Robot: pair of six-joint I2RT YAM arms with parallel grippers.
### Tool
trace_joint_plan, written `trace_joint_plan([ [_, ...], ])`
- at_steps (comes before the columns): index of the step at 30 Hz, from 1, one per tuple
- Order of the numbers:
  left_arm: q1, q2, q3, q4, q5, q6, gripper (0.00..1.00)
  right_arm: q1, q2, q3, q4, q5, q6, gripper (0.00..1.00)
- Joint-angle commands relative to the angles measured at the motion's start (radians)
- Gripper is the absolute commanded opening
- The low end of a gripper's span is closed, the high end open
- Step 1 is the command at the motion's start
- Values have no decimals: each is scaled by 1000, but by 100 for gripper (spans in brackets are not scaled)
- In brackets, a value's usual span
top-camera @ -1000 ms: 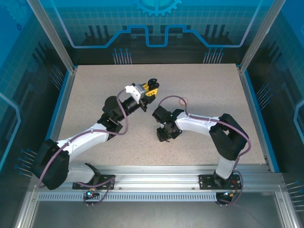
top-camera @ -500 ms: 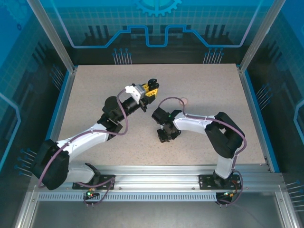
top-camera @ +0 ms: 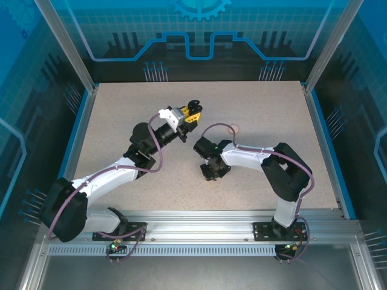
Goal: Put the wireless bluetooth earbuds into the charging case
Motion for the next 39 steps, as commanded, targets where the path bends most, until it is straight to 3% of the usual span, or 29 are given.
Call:
trace_joint_plan([
  [1, -1, -25, -10, 20, -14, 13, 0, 17, 10, -39, 7, -29, 14, 20],
  [4, -1, -23, -8, 20, -13, 10, 0, 17, 1, -41, 10, -34, 20, 11],
  [9, -1, -22, -7, 19, -11, 5, 0, 12, -40, -40, 11, -31, 29, 7],
  [22, -1, -32, -5, 3, 13, 5, 0, -173, -385, -12, 26, -122, 66, 6],
  [30, -1, -26, -1, 3, 80, -7, 0, -363, -574, 205, 48, -228, 60, 7],
  [39, -2, -10, 25, -2, 156, -39, 0, -377, -550, 397, 254, -382, 122, 7],
])
